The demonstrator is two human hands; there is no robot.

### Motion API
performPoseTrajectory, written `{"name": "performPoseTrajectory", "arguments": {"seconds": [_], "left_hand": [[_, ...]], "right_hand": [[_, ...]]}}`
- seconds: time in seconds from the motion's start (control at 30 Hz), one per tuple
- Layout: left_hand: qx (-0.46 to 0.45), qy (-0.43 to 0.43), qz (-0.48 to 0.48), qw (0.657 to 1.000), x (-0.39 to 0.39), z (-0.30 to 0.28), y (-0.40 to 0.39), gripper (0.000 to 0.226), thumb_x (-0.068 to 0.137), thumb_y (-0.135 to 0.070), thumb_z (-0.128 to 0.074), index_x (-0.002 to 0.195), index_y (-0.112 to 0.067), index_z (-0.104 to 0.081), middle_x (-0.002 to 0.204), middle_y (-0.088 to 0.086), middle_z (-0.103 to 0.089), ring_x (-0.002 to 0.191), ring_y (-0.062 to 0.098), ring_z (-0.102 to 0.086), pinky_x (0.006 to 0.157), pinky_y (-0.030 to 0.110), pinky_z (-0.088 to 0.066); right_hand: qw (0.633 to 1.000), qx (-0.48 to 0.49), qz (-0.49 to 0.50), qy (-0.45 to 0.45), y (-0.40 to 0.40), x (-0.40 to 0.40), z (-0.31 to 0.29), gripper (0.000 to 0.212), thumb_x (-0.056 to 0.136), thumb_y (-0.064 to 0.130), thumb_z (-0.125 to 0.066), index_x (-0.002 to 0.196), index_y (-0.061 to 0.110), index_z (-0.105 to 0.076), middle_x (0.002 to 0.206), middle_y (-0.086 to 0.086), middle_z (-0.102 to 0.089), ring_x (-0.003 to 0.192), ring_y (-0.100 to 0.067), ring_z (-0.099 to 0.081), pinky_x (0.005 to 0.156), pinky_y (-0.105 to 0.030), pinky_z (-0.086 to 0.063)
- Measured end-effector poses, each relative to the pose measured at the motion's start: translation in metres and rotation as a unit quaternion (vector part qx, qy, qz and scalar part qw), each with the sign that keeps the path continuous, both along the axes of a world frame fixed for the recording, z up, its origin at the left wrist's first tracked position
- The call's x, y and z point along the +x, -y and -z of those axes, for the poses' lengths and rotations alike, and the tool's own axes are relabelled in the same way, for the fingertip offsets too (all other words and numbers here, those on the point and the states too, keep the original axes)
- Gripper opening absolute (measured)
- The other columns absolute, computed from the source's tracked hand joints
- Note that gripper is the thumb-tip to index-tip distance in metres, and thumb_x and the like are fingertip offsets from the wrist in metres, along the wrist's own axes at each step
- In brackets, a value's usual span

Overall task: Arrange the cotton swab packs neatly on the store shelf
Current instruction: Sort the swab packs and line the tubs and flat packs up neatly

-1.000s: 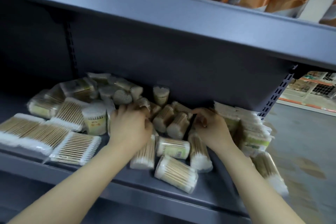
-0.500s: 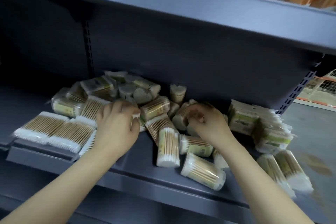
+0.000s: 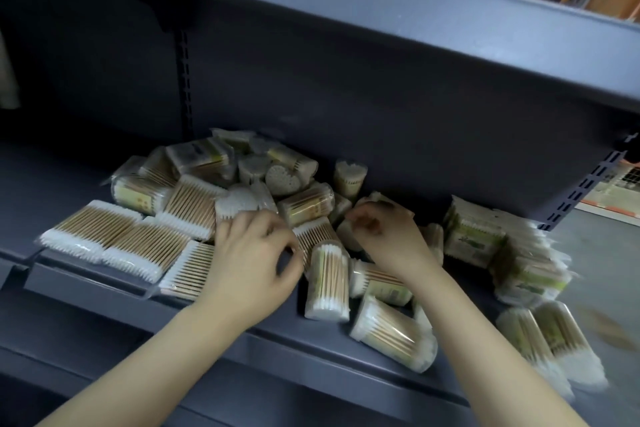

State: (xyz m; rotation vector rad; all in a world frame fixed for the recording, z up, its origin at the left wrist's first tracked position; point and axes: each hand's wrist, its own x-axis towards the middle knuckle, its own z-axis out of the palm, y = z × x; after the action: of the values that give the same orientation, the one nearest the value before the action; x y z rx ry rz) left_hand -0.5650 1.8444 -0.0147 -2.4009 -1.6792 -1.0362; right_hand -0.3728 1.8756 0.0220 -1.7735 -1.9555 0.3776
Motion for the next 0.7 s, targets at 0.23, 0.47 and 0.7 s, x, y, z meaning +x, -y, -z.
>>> {"name": "performPoseTrajectory", "arguments": {"seconds": [0.23,0.47,0.7], "left_hand": [[-0.119,-0.066,-0.028,0.99,0.037,-0.007,0.01,0.049,0.083,-0.059,-0.036,0.109,-0.026,-0.062,0.111,-0.001,-0.056,0.106,0.024,-0.046,0.086,0.034,-0.033],[-0.166,-0.094,-0.065,0.979,0.062,-0.011,0.015,0.053,0.084,-0.05,-0.048,0.124,-0.015,-0.041,0.12,0.007,-0.056,0.11,0.028,-0.051,0.077,0.031,-0.034],[-0.183,-0.012,-0.062,0.981,0.06,-0.008,0.022,0.053,0.088,-0.035,-0.05,0.133,-0.017,-0.029,0.12,0.006,-0.052,0.103,0.026,-0.054,0.064,0.03,-0.034]], "right_hand": [[1.0,0.009,-0.013,0.009,0.015,0.007,0.0,0.022,0.089,0.016,-0.051,0.103,0.022,-0.067,0.103,0.009,-0.066,0.085,-0.002,-0.049,0.067,-0.014,-0.031],[1.0,0.003,-0.004,0.023,0.021,0.01,0.002,0.023,0.09,0.018,-0.049,0.106,0.023,-0.065,0.103,0.003,-0.068,0.084,-0.008,-0.052,0.071,-0.023,-0.04],[1.0,0.001,-0.003,0.017,0.027,0.016,-0.002,0.025,0.089,0.015,-0.049,0.109,0.022,-0.064,0.106,0.004,-0.065,0.092,-0.01,-0.054,0.08,-0.025,-0.043]]}}
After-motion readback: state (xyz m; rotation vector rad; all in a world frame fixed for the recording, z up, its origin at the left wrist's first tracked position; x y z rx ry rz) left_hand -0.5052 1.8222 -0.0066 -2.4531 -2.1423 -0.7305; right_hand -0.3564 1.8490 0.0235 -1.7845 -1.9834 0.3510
